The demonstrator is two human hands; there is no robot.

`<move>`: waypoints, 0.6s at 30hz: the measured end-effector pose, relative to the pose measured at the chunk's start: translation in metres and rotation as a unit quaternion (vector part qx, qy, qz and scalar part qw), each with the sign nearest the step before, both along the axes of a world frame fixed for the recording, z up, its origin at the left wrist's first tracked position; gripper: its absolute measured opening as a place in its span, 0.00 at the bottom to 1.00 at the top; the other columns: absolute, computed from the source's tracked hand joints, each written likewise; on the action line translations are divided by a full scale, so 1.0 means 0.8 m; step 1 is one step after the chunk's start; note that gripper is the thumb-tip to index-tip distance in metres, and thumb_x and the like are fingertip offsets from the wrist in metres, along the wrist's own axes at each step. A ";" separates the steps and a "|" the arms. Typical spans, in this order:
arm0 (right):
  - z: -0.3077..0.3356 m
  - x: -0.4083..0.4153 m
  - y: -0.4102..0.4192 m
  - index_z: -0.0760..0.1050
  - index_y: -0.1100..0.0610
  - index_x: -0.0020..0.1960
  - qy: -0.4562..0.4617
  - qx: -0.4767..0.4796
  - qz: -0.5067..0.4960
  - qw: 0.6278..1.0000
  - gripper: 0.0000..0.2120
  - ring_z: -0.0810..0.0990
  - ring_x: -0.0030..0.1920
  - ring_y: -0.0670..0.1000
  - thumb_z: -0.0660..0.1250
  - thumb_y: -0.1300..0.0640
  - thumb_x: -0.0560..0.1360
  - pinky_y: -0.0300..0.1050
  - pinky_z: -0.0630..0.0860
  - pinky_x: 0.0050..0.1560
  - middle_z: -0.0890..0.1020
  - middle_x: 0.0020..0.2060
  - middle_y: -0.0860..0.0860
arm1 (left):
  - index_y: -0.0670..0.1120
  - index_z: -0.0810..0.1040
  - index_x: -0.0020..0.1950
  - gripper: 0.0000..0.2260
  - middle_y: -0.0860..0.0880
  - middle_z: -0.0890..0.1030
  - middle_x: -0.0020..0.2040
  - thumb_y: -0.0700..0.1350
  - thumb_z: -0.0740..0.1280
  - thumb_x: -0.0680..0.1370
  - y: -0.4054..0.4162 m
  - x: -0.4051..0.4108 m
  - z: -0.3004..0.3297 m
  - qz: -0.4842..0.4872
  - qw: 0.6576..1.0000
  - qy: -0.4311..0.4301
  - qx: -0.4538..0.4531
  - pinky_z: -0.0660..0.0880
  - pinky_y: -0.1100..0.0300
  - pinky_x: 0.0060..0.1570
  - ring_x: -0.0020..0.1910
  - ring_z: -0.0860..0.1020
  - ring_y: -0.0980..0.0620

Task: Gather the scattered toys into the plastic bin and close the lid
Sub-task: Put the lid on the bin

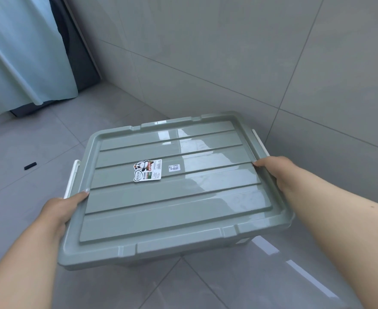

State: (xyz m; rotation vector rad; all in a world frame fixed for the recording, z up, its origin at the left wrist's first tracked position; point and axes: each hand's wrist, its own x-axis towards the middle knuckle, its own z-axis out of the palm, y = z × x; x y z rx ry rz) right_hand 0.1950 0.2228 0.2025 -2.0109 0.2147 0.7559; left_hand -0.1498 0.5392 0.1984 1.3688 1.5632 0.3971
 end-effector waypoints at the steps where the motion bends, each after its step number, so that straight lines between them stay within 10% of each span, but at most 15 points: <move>1: -0.001 0.002 -0.003 0.75 0.63 0.56 -0.002 0.000 -0.014 1.000 0.21 0.81 0.48 0.62 0.73 0.57 0.66 0.59 0.76 0.56 0.81 0.50 0.61 | 0.34 0.78 0.51 0.18 0.37 0.79 0.40 0.48 0.74 0.71 -0.003 0.002 0.001 0.006 1.000 -0.006 0.004 0.77 0.47 0.45 0.35 0.78 0.39; 6: 0.004 -0.003 -0.049 0.75 0.62 0.56 -0.008 -0.003 -0.072 0.997 0.26 0.81 0.47 0.62 0.72 0.55 0.59 0.59 0.77 0.55 0.81 0.48 0.60 | 0.35 0.77 0.45 0.12 0.45 0.78 0.23 0.44 0.72 0.73 -0.029 0.026 0.029 -0.023 0.999 -0.018 0.020 0.74 0.55 0.34 0.20 0.77 0.47; 18: 0.113 -0.041 -0.247 0.74 0.64 0.55 -0.061 -0.041 -0.146 0.987 0.21 0.80 0.50 0.62 0.73 0.57 0.65 0.58 0.77 0.56 0.80 0.51 0.61 | 0.36 0.78 0.53 0.26 0.34 0.81 0.48 0.53 0.76 0.65 -0.103 0.083 0.111 -0.159 0.987 -0.010 0.014 0.77 0.38 0.48 0.45 0.81 0.34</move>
